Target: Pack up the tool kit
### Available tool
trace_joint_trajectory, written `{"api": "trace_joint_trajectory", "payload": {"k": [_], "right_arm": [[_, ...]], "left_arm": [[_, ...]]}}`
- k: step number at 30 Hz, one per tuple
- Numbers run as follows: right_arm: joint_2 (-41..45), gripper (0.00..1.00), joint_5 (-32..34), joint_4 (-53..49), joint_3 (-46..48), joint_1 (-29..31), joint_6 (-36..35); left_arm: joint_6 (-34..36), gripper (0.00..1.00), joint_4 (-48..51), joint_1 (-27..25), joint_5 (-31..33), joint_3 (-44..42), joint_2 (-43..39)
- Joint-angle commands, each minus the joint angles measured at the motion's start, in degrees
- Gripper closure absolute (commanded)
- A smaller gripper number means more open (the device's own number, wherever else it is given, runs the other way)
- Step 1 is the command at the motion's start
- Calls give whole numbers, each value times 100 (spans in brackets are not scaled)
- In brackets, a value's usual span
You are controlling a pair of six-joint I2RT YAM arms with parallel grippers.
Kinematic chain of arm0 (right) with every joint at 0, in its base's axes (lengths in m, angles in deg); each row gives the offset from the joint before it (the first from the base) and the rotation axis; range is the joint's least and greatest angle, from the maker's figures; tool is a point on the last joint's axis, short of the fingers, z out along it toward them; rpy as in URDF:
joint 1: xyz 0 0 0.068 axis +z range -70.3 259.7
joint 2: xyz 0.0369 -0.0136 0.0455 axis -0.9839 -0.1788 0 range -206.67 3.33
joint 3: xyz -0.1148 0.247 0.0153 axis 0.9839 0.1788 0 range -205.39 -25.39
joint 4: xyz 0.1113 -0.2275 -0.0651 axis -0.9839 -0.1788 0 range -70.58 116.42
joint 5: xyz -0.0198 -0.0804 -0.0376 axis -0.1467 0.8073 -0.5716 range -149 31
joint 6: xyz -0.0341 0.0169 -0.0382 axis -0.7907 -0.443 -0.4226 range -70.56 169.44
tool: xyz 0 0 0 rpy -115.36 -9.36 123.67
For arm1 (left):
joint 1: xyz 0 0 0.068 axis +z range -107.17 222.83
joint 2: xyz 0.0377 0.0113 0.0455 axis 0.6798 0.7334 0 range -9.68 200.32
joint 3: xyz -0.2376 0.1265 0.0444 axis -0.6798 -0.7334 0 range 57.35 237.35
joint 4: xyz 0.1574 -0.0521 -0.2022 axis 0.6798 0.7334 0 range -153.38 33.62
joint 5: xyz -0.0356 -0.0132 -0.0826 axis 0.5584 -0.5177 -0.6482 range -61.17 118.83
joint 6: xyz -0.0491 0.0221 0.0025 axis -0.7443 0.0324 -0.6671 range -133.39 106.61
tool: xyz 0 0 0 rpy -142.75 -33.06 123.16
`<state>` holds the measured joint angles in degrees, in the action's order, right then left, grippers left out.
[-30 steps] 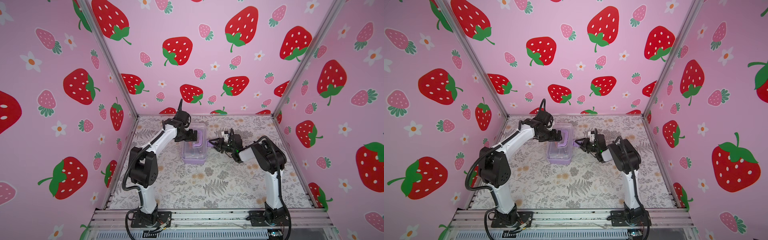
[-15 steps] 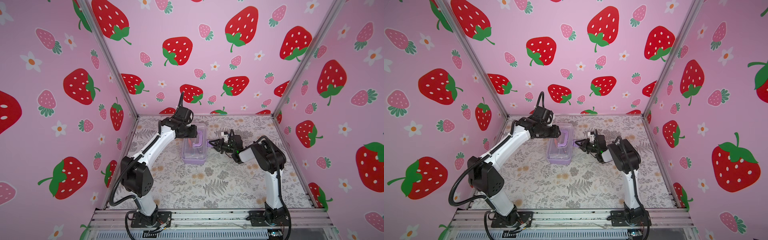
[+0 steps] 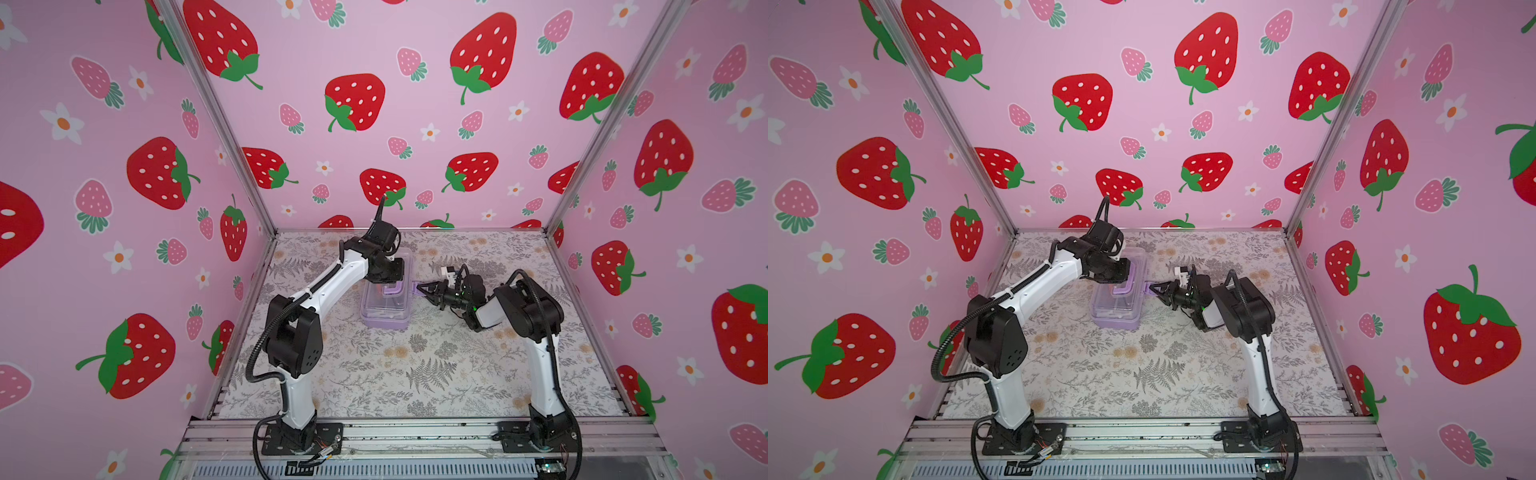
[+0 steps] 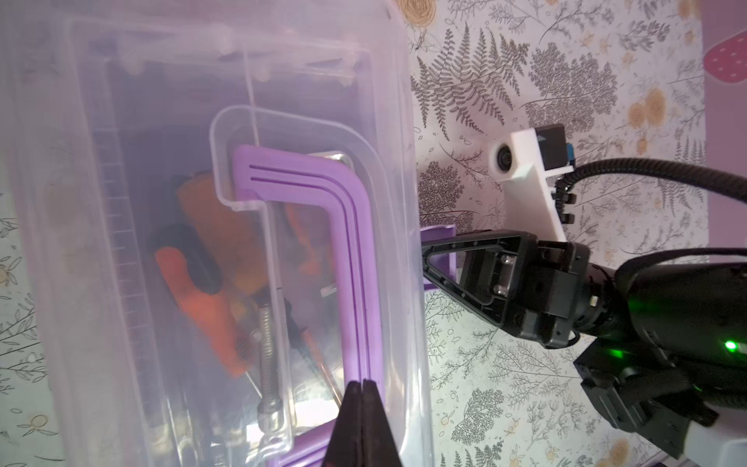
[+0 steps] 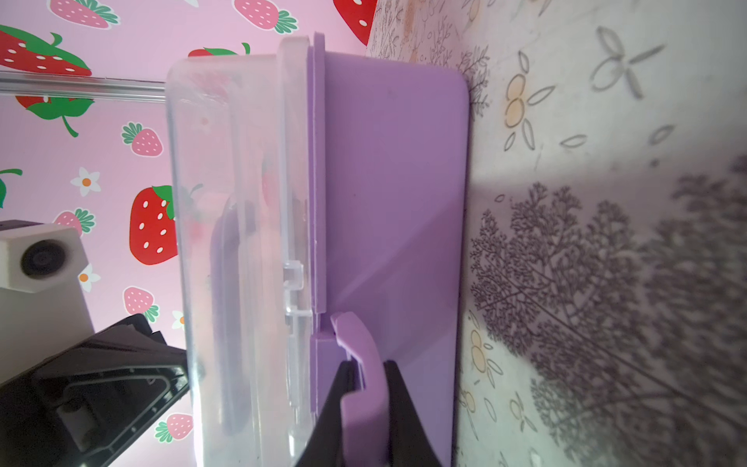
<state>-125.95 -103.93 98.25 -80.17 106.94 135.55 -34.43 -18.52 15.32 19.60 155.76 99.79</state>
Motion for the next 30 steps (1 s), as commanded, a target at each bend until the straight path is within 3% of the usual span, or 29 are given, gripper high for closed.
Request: {"api": "trace_joint_trajectory", "payload": {"k": [1, 7, 15, 23, 30], "right_arm": [[40, 90, -195, 393, -19, -35, 431], [-21, 92, -265, 686, 46, -34, 638], [-366, 95, -282, 1868, 126, -33, 1579], [-471, 97, -306, 2264, 118, -35, 1861], [-412, 98, -360, 2166, 5, -66, 1679]], "left_arm": [[5, 100, 36, -18, 98, 308, 95], [-6, 100, 151, -16, 700, 374, 315], [-224, 100, -183, -52, 425, -42, 348], [-390, 100, -433, -147, 352, -412, 294], [-400, 100, -382, -255, 387, -452, 374]]}}
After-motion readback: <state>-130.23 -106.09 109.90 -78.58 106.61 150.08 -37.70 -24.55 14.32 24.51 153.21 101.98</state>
